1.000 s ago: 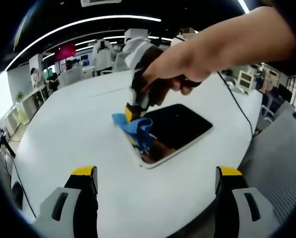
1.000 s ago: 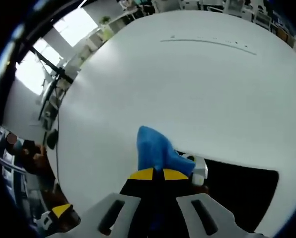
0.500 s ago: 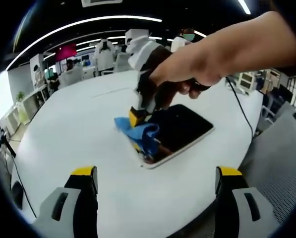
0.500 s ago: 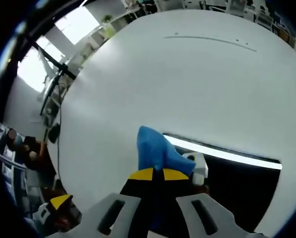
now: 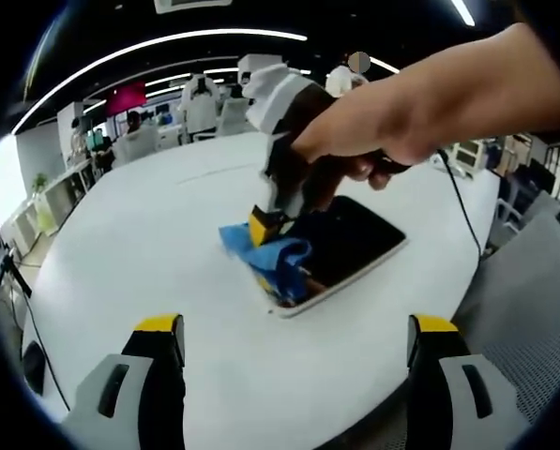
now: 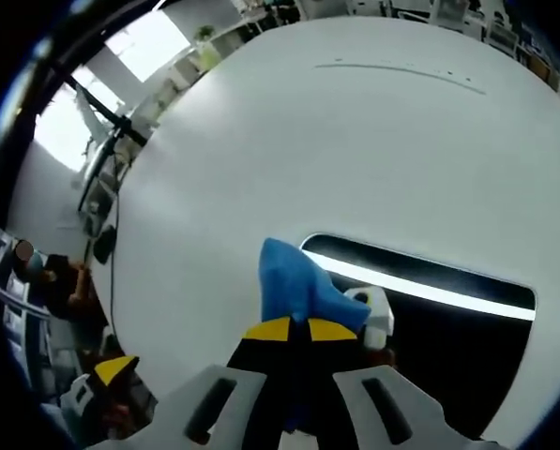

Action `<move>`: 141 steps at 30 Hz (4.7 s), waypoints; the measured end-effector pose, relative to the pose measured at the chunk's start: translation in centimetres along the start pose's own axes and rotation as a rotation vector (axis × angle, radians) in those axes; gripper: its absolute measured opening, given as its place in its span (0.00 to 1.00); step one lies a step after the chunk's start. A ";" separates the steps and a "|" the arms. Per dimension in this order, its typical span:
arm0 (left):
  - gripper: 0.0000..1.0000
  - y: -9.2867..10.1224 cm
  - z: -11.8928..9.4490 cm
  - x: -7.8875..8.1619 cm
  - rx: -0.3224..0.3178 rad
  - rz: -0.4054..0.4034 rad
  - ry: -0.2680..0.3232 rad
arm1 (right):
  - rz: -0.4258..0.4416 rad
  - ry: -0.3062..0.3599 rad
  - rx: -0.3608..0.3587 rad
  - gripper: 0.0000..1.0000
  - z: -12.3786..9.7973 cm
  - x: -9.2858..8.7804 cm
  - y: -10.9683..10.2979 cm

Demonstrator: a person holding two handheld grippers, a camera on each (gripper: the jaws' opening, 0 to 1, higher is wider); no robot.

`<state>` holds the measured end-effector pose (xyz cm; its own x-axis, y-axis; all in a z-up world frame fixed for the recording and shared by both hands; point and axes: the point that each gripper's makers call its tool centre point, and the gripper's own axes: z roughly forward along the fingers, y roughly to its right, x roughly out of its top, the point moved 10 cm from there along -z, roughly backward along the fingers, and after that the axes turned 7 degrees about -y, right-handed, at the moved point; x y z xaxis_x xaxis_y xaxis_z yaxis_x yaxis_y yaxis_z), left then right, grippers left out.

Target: Wipe the mirror surface with the cleaning cloth until all visible marks leave the cleaned area.

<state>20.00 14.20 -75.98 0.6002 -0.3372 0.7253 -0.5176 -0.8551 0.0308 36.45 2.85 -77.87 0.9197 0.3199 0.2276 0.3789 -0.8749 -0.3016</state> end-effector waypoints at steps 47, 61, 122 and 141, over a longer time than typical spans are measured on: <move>0.99 0.2 0.2 0.1 -0.009 0.001 0.004 | -0.049 -0.015 -0.006 0.00 -1.4 -0.9 3.6; 0.99 0.2 0.1 0.1 -0.007 0.007 0.005 | -0.026 -0.006 -0.009 0.00 -1.8 -1.3 5.6; 0.99 0.6 0.4 0.3 -0.061 -0.013 0.007 | 0.062 0.001 -0.051 0.00 -5.5 -4.9 15.0; 0.99 0.4 0.3 0.4 -0.042 -0.014 0.020 | 0.085 -0.008 -0.107 0.00 -6.4 -5.7 16.1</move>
<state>20.19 13.62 -75.90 0.5955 -0.3175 0.7379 -0.5349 -0.8421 0.0693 36.63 -15.41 -78.11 0.9491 0.2454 0.1976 0.2868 -0.9326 -0.2190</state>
